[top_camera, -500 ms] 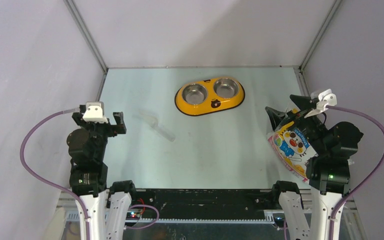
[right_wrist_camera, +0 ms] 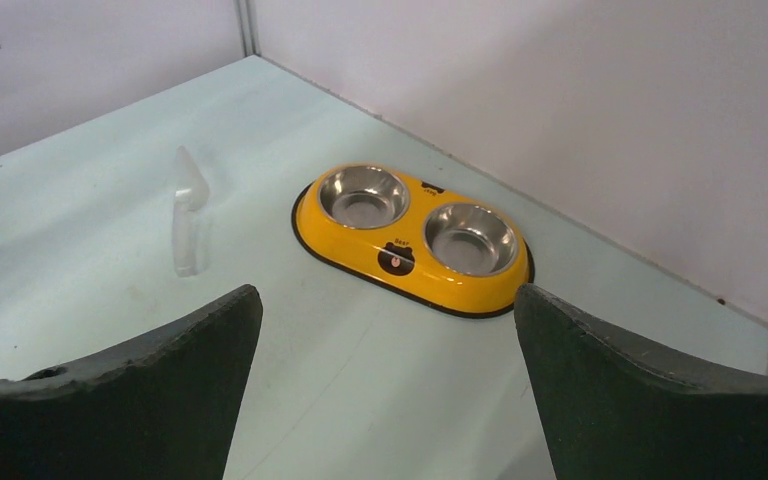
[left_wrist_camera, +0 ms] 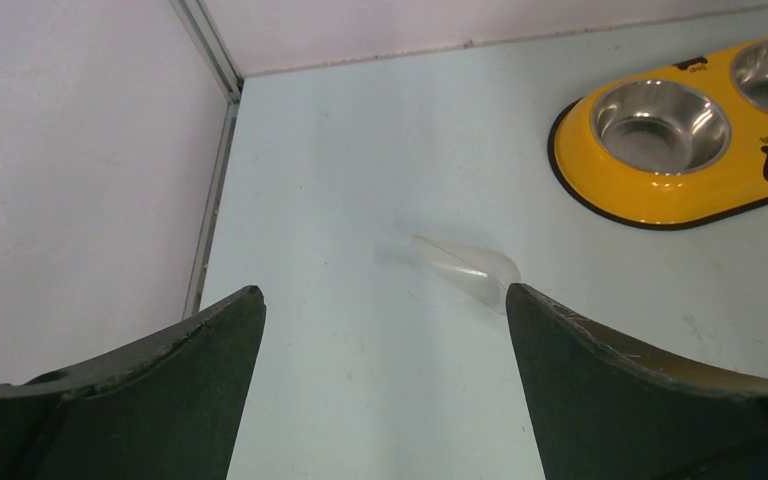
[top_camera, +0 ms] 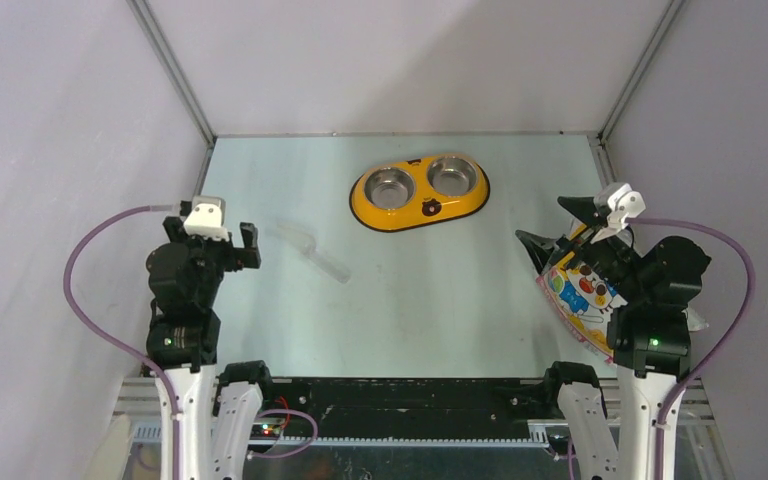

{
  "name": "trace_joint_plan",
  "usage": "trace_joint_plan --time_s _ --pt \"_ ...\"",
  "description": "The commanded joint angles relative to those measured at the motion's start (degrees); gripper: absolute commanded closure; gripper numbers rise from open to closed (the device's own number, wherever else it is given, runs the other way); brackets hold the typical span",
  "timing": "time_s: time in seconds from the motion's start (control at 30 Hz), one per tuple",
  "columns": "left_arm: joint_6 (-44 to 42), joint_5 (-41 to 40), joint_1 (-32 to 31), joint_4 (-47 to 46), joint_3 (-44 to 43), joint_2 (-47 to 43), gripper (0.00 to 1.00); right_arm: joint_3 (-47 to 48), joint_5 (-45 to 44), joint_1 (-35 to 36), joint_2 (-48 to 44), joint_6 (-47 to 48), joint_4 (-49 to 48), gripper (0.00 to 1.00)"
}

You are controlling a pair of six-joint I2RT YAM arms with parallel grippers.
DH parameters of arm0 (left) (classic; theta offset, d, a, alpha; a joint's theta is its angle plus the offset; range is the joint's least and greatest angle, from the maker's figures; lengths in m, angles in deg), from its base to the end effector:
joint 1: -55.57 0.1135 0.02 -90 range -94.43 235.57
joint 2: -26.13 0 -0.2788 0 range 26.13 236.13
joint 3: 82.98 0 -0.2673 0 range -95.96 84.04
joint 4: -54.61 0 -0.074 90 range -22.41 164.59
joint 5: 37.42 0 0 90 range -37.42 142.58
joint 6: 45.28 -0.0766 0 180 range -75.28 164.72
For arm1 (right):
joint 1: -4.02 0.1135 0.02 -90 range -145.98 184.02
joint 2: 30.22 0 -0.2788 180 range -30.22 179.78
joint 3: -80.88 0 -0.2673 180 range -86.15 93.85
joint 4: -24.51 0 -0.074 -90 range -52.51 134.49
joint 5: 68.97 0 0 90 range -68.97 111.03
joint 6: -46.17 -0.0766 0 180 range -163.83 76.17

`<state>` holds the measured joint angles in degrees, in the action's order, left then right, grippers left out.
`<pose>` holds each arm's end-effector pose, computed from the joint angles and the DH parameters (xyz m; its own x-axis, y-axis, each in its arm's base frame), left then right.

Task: Serve the pet food
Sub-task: Move the pet food bowl to the center of the board.

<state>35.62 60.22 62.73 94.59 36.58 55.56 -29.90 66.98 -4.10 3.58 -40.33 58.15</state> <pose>0.1544 0.0091 0.3648 -0.1517 0.1389 -0.9786 0.0311 0.9903 0.1358 0.1398 0.0357 0.4275 0.0681 -0.0526 -0.9963 -0.6100 0.7880 -0.0833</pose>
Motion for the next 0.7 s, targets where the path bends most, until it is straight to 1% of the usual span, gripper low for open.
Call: trace_joint_plan --time_s 0.0,0.23,0.33,0.4,0.47,0.57,0.6,0.63,0.67 --pt "-1.7 -1.2 0.4 -1.9 -1.9 3.4 0.02 -1.5 2.2 -0.2 0.9 0.7 -3.4 0.00" --pt "-2.0 2.0 0.2 -2.7 -5.0 10.8 0.02 -3.6 3.1 -0.5 1.1 -0.3 -5.7 0.00" --pt "-1.5 4.7 -0.1 -4.9 -5.9 13.3 0.02 -4.2 3.6 -0.8 1.2 -0.7 -6.5 0.00" --pt "-0.9 5.0 -1.2 -6.3 -6.6 16.3 0.02 -4.5 3.8 -0.9 1.2 -0.8 -7.0 0.00" --pt "-0.8 2.6 -3.7 -7.1 -7.8 19.0 0.02 -5.1 4.1 -1.0 1.3 -0.9 -7.3 0.00" --pt "-2.2 -5.9 -11.8 -7.9 -9.5 23.2 0.02 -5.6 5.1 -1.2 1.2 -1.0 -7.9 0.00" --pt "-2.6 -6.7 -14.6 -8.0 -10.3 25.4 0.02 -5.8 5.2 -1.3 1.4 -1.0 -8.1 0.00" --pt "-2.9 -8.9 -15.8 -8.5 -10.8 26.5 0.02 -5.9 5.4 -1.3 1.4 -1.0 -8.2 0.00" --pt "-3.1 -9.4 -17.9 -8.6 -11.7 28.8 0.02 -6.0 5.4 -1.4 1.5 -1.0 -8.3 0.00"
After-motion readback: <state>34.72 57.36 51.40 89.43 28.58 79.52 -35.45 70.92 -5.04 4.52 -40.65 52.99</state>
